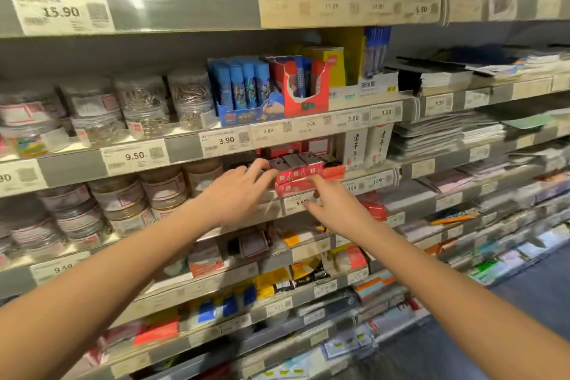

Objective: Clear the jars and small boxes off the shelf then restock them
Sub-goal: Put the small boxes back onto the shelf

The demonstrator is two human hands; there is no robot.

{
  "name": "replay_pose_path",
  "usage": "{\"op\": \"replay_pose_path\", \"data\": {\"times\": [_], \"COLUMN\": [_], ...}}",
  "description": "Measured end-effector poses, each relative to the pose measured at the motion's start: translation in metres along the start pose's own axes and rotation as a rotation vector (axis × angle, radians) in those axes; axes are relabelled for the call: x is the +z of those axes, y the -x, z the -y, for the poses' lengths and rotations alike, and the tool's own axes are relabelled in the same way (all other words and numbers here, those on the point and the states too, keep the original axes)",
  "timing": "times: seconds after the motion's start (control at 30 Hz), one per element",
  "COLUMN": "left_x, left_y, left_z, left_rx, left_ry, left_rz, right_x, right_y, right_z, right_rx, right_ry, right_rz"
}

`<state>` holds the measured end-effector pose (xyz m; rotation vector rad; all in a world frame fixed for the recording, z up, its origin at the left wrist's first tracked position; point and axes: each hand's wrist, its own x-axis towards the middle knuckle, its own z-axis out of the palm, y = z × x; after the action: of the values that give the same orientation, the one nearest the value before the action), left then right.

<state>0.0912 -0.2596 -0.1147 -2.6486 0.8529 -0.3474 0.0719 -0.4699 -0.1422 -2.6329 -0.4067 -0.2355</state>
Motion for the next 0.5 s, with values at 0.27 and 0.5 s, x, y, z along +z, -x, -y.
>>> {"op": "replay_pose_path", "data": {"times": [0.27,0.5], "left_x": [0.016,0.018], "left_y": [-0.030,-0.036], "left_z": [-0.003,-0.011], "left_rx": [-0.210,-0.357], "left_ry": [-0.013,-0.076], "left_rz": [0.142,0.280], "right_x": [-0.005,-0.007], "right_y": [-0.019,-0.032], "right_z": [-0.023,-0.038], "right_rx": [-0.081,-0.142], "right_ry": [-0.022,-0.033], "right_rz": [0.002,0.079]}}
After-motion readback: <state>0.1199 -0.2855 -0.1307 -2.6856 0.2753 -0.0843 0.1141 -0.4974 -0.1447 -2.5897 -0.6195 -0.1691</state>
